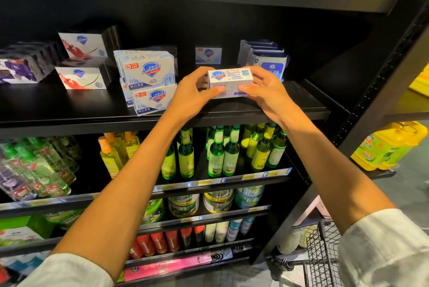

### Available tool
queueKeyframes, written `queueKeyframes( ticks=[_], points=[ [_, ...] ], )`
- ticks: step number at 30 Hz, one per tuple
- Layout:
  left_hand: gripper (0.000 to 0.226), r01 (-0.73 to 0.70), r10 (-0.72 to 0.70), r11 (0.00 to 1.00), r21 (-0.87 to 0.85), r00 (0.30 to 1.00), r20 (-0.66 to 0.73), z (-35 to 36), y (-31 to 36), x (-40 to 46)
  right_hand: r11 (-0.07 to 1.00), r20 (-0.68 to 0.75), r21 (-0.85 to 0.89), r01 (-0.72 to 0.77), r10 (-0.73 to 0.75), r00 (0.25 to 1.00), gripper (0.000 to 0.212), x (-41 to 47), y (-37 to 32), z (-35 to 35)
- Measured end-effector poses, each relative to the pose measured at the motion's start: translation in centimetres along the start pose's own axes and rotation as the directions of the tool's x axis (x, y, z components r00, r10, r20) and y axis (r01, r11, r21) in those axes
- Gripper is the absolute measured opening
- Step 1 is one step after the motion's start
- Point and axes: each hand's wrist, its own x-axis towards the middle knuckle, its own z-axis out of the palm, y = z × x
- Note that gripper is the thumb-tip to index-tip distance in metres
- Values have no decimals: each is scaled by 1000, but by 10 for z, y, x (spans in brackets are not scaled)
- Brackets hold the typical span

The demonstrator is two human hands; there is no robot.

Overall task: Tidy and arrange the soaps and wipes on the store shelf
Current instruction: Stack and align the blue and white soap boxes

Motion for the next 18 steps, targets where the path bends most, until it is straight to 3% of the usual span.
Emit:
queueKeyframes(
  ticks=[4,8,15,18],
  points=[
    [58,-17,16,1000,-24,1000,-9,0,5,-3,999,-16,33,-14,15,1000,32,0,-4,3],
    [50,-29,29,999,-25,1000,10,-1,8,-5,999,-6,45,-19,19,1000,26,-2,-5,5],
    [46,49,-50,997,-61,999,-15,0,9,-3,1000,92,-22,18,-16,996,77,1,-1,-2],
    [47,79,-81,992,-97,997,-16,1,10,-3,997,129,-59,50,-42,991,89,2,1,-3]
  ],
)
